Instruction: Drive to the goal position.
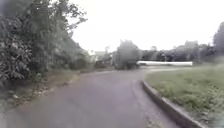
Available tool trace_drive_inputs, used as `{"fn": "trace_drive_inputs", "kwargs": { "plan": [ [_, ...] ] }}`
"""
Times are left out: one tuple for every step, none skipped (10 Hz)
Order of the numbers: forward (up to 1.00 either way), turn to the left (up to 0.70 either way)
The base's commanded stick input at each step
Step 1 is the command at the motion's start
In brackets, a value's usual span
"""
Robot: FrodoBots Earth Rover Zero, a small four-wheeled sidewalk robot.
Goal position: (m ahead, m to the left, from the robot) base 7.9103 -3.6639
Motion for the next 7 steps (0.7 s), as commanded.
{"fn": "trace_drive_inputs", "kwargs": {
  "plan": [
    [0.7, -0.26],
    [0.7, -0.17],
    [0.7, -0.06],
    [0.7, -0.21],
    [0.7, -0.09],
    [0.7, -0.03],
    [0.7, -0.15]
  ]
}}
